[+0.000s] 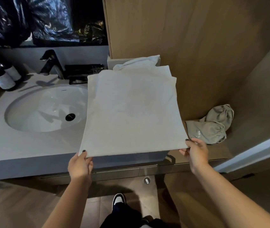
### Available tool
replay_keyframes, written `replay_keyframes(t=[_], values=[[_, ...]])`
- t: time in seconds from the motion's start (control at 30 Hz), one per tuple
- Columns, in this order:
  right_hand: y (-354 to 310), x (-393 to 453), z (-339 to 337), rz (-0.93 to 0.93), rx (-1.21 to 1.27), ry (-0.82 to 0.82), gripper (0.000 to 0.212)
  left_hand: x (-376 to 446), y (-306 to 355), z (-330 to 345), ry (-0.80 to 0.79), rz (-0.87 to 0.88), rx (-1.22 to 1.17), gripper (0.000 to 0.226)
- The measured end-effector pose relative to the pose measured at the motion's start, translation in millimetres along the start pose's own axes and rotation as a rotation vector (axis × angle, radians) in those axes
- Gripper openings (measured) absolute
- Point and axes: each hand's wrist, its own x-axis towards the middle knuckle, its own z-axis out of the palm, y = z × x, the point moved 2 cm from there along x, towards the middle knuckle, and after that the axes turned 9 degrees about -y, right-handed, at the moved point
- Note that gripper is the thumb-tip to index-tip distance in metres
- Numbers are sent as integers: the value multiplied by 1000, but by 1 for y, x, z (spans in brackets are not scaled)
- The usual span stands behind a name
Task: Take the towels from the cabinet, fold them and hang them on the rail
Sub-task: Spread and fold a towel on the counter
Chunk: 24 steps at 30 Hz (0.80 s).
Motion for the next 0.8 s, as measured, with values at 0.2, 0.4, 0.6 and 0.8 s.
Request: replay_keyframes(t=[0.2,0.4,0.6,0.8], values=[[-23,-16,-8,-146,-344,-240,23,-35,14,-3,-74,404,362,42],[-45,-16,-14,-160,-340,-413,38,-55,28,-4,-154,535,490,46],[-66,-21,-30,-202,-269,-528,45,-58,44,-26,-234,563,619,30],[-87,-30,-28,-447,-621,-439,29,-70,53,-27,-357,525,593,40]])
